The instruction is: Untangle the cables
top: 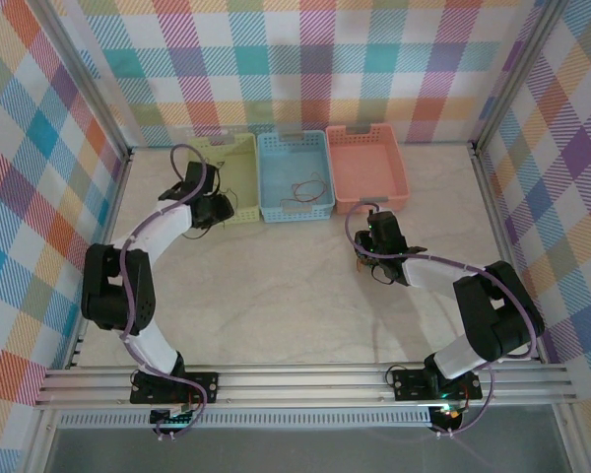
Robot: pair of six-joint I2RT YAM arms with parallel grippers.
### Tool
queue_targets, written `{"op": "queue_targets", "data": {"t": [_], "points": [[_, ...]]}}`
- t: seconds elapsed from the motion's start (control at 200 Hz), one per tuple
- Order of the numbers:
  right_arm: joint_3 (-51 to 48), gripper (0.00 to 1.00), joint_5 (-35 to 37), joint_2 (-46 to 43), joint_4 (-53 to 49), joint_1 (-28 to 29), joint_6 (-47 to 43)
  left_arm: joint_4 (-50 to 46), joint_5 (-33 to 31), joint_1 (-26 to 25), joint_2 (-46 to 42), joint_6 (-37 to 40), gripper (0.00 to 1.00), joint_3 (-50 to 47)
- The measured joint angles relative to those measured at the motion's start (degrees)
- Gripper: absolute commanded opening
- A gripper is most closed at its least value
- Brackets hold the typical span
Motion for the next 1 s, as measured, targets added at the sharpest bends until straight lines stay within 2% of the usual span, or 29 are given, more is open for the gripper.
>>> {"op": "queue_targets", "data": {"t": [0.26,0.525,0.71,1.0], "points": [[0.0,0.28,-0.6,0.2,0.3,0.0,-0.2,-1.7,-3.6,0.0,3.3,2.9,0.4,5.2],[0.0,0.28,-1.4,0.5,0.3,0.0,-0.2,-3.5,-4.2,0.0,7.0,3.7,0.37,8.2],[0.1,0.28,-1.7,0.5,0.3,0.0,-0.2,-3.7,-4.6,0.0,8.5,4.2,0.26,9.1],[0.3,0.28,-2.1,1.2,0.3,0.0,-0.4,-4.4,-5.1,0.0,8.8,4.5,0.13,9.4]]}}
